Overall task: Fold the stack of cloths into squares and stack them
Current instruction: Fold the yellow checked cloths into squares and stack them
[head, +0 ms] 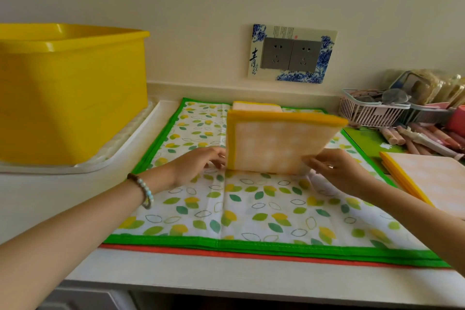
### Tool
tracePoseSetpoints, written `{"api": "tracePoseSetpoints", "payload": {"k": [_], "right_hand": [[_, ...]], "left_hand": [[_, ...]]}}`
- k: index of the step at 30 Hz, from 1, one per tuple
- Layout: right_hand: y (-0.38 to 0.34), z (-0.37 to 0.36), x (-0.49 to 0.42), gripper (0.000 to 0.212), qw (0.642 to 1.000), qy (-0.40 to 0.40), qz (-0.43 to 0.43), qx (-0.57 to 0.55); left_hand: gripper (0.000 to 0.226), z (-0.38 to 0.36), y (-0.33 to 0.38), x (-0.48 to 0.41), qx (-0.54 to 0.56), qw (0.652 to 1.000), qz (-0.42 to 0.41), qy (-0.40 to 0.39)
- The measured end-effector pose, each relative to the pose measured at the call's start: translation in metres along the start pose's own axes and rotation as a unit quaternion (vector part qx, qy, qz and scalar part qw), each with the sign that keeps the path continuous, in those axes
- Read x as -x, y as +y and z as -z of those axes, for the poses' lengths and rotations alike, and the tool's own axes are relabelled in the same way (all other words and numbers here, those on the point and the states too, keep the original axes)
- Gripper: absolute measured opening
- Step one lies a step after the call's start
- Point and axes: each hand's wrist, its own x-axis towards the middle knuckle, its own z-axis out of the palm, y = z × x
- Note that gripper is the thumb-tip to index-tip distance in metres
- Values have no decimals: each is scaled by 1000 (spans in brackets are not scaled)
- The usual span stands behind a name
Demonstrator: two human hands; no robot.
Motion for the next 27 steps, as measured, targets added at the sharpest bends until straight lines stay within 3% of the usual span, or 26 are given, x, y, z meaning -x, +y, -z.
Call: {"api": "tracePoseSetpoints", "payload": {"k": [6, 10, 12, 14, 17, 20, 27], "right_hand": [[3, -8, -17, 14, 988, 34, -115, -98], [7, -16, -22, 35, 981, 94, -153, -72], [7, -20, -20, 40, 983, 125, -133, 3], [1, -24, -14, 36, 990, 111, -42, 76], [-19, -33, 1, 40, 985, -14, 79, 152], [-32, -45, 9, 47, 970, -129, 102, 179], [-36, -55, 9, 51, 957, -186, 88, 204]], "left_hand": [[36, -11, -11, -23, -90, 990, -28, 107], [57, -20, -8, -34, -91, 979, 7, 183], [63, -23, -7, -33, -136, 970, 11, 203], [61, -24, -6, -27, -233, 948, -24, 215], [51, -30, -1, -15, -337, 924, -126, 133], [54, -41, 0, -6, -406, 906, -123, 12], [59, -47, -4, -2, -405, 911, -64, -35]]}}
